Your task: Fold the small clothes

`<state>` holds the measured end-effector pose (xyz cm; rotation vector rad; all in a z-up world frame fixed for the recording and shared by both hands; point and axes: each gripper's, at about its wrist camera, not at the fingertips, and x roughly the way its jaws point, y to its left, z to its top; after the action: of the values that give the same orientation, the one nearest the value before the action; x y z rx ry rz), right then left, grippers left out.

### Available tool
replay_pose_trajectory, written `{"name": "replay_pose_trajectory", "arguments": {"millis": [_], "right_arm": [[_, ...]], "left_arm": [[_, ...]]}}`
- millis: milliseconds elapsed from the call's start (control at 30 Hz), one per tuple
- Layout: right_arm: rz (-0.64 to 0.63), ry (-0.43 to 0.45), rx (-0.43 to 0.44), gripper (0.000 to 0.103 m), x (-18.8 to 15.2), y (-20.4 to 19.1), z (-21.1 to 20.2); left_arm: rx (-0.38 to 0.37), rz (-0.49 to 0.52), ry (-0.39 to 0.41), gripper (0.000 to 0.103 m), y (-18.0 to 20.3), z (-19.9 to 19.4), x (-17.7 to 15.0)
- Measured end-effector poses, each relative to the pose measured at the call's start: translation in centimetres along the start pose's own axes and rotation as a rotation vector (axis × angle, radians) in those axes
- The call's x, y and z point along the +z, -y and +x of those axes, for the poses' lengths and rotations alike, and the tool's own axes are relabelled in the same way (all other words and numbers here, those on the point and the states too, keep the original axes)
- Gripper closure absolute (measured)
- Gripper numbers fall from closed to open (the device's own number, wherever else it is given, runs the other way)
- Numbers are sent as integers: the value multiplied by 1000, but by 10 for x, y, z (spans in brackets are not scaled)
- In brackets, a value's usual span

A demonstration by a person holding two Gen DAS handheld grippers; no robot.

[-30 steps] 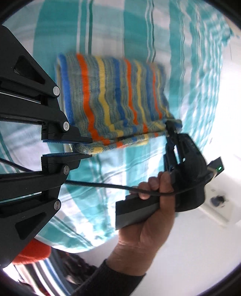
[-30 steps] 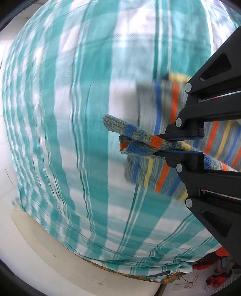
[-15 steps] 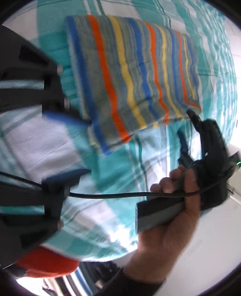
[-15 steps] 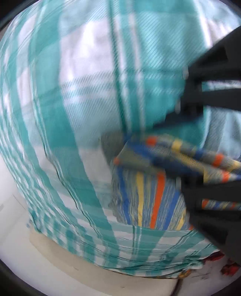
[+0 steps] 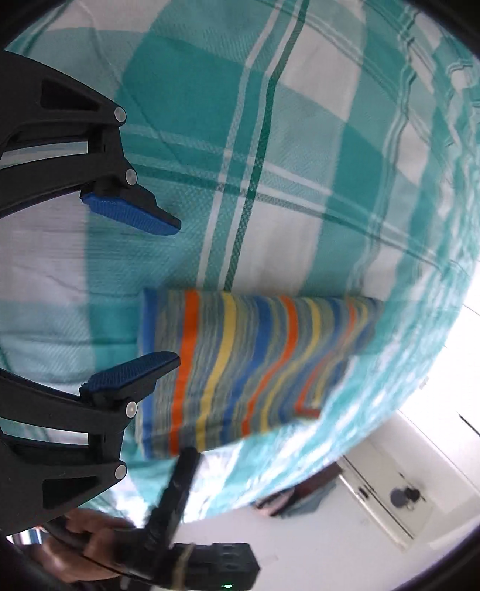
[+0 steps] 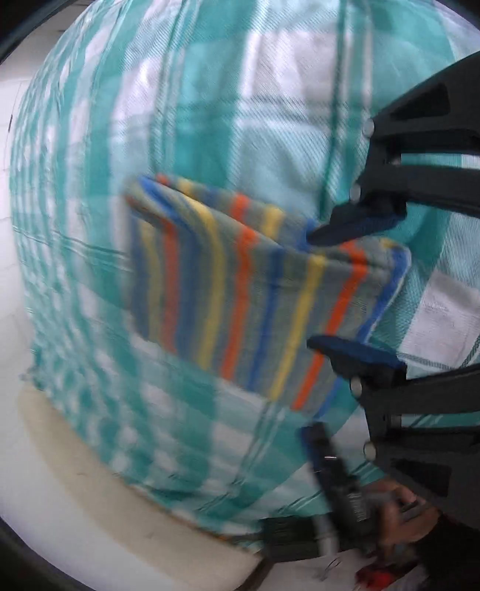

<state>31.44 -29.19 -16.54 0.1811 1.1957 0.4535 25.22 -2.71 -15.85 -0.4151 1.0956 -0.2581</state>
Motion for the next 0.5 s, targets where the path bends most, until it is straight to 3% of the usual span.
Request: {"name": "replay_pose_trajectory", "arguments": {"millis": [67,133,200,233,333,367,433,500], "right_arm": [[9,-41,-64,99,-4,3,19],[73,-19,-55,99,-10,12,10],[133,15,-31,100,-19,21,-4],[147,14,-36,100,-24,26,-3],[207,-31,6,99,-35,43,15],[224,-19,30,96,-33,47,11],[220,-7,29,80,-25,48,1],[199,43,3,76,-9,51,-18]], "left_arm": [[19,21,-11,55,9,9,-1],[20,35,-18,64,14,10,-4],[22,57,-18,73,17,11,-8],[26,63,-28,83,17,16,-10],[41,66,-30,87,14,17,-11],[40,70,-29,87,14,17,-10],[34,76,-28,87,12,18,-9],[26,76,-23,87,10,20,-10]]}}
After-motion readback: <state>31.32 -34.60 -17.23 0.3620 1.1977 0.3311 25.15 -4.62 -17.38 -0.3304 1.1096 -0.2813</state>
